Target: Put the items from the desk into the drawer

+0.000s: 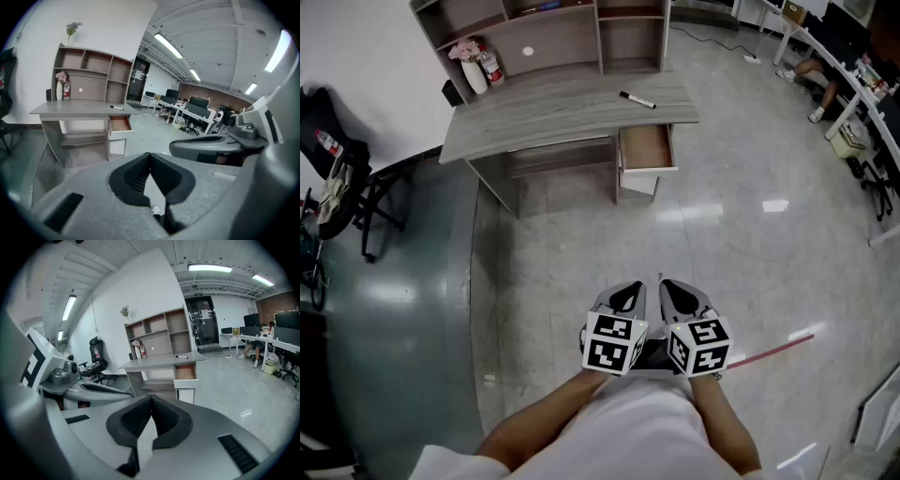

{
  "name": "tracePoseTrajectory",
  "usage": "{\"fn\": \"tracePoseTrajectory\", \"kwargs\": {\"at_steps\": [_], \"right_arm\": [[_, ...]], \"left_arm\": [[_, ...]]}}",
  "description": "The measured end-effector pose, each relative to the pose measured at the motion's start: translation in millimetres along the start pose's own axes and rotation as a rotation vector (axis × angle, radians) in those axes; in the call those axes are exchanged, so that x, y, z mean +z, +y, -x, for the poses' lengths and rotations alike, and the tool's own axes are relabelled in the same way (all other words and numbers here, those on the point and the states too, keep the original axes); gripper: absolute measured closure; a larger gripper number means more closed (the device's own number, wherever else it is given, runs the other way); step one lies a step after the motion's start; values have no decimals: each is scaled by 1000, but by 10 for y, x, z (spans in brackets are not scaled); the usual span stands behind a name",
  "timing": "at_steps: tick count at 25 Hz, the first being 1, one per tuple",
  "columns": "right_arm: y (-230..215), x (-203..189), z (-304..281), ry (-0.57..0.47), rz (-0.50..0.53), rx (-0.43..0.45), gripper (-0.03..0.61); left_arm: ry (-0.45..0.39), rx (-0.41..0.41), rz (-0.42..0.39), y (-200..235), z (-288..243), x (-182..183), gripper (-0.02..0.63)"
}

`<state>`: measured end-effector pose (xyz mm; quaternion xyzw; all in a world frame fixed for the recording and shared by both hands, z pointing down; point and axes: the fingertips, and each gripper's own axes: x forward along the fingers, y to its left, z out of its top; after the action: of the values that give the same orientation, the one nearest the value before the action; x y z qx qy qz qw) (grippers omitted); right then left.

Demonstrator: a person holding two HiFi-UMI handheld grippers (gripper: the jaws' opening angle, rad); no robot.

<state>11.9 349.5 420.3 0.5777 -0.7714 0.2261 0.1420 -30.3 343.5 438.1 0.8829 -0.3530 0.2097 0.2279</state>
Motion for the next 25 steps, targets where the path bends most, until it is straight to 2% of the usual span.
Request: {"fn": "tracePoseTrajectory", "kwargs": {"at_steps": [13,19,25], "right_arm": [[-56,91,-112,-9,-40,22,577],[-213,139,-308,-4,-28,60,577],[-488,315,-672,27,-19,120,577]], "left_arm": [[-9,-2,-13,75,-92,140,612],[-9,13,-25,126,-344,278,612],[14,48,0,299,-755,506,612]]}}
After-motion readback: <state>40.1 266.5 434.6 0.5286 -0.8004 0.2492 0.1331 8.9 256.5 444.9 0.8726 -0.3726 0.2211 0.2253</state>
